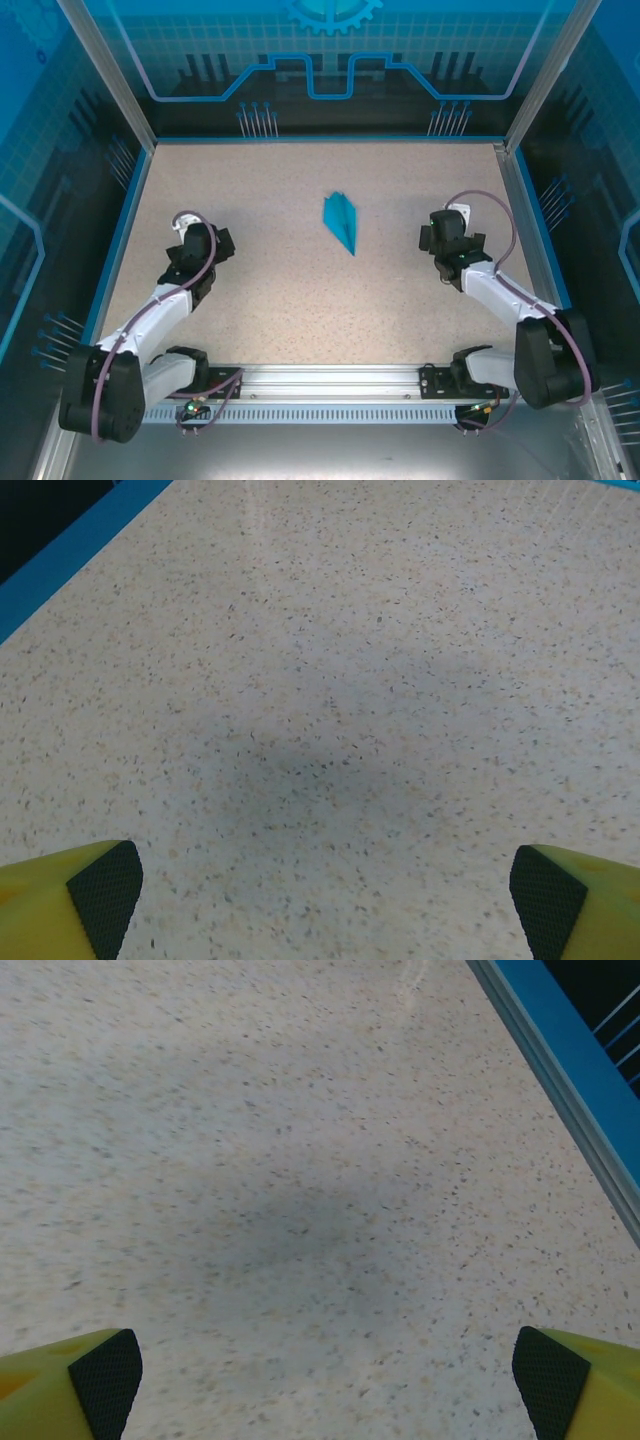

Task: Fold a paper plane with a square sheet of paper (pick it up from the middle)
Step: Reset both arms

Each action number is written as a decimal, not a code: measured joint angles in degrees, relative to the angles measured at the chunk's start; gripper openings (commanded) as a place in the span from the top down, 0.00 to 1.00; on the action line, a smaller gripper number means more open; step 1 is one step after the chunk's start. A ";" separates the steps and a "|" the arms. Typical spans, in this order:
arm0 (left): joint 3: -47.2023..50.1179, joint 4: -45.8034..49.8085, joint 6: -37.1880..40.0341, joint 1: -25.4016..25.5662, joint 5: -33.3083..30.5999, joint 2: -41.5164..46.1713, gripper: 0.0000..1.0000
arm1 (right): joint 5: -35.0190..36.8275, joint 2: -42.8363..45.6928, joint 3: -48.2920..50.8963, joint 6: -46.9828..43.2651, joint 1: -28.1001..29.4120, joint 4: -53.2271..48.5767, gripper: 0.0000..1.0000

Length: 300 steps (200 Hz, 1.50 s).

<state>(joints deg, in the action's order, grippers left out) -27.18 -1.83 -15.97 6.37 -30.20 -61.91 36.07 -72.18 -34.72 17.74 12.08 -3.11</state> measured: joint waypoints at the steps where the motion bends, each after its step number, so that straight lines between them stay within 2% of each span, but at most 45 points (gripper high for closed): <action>1: 0.09 -0.26 0.11 -0.07 0.07 -0.02 0.02 | 0.04 -0.15 0.22 -0.20 -0.15 0.50 0.00; 32: 3.54 -12.39 6.36 -3.58 6.67 -3.15 0.02 | -1.36 -2.91 5.51 -6.12 -1.22 12.92 0.01; 65: 5.77 -24.50 10.19 -5.35 15.32 -9.62 0.02 | -8.37 -2.78 11.50 -11.45 -2.40 27.28 0.01; 92: 7.02 -31.93 11.93 -5.57 20.68 -13.09 0.01 | -13.22 -2.78 14.14 -13.62 -4.31 35.06 0.01; 122: 7.39 -38.91 12.46 -6.29 23.61 -16.87 0.02 | -16.94 -3.32 14.93 -14.19 -5.92 41.20 0.00; 161: 6.14 -41.70 12.55 -7.04 24.55 -23.43 0.01 | -20.55 -9.20 14.38 -14.29 -6.95 45.27 0.01; 191: 5.88 -42.25 12.61 -7.02 24.76 -24.41 0.01 | -21.97 -12.87 14.12 -14.71 -6.93 46.69 0.01; 300: 4.70 -42.21 14.47 -6.58 25.14 -24.52 0.02 | -22.18 -13.33 12.52 -15.47 -6.86 47.32 0.01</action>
<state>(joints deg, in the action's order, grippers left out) -22.48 -44.03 -1.50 -0.21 -5.06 -86.43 13.89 -85.52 -22.20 2.26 5.21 44.21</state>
